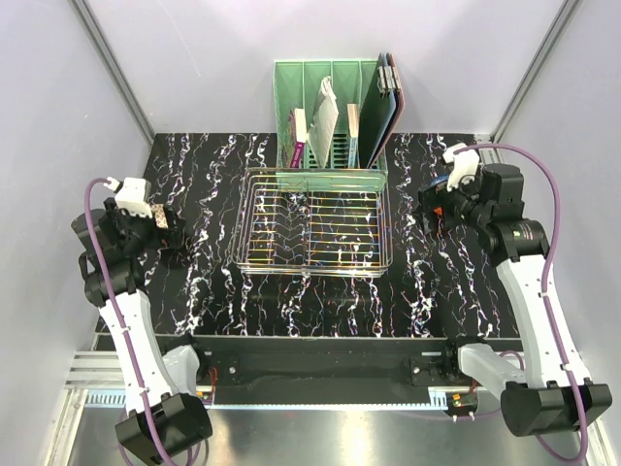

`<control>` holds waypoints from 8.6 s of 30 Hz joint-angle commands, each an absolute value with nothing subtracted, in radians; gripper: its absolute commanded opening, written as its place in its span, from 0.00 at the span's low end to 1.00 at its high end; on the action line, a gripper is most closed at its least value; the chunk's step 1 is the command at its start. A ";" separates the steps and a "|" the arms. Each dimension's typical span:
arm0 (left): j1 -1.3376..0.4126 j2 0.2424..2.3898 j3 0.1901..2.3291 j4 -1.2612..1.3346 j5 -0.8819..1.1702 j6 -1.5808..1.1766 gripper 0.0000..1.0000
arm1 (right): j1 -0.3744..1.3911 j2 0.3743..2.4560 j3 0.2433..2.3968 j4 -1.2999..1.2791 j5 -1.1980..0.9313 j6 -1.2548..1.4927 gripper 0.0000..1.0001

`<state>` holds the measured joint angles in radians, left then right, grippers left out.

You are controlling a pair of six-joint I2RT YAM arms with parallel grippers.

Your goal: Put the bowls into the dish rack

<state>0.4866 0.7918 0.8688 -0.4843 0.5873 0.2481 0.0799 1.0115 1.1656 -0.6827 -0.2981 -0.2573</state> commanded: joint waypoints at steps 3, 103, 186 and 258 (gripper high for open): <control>0.491 0.788 0.871 -0.465 0.609 0.273 0.99 | 0.075 1.055 1.219 -0.696 -0.405 -0.222 1.00; -0.052 1.204 0.960 -0.245 0.383 0.311 0.99 | 0.151 1.380 1.249 -0.420 0.199 -0.173 0.69; -0.054 1.086 0.974 -0.354 0.480 0.296 0.99 | -0.195 1.648 1.465 -0.376 0.037 -0.074 0.00; -0.519 1.618 1.505 -0.529 0.376 0.184 0.84 | 0.624 1.540 1.597 -0.575 -0.021 -0.167 0.00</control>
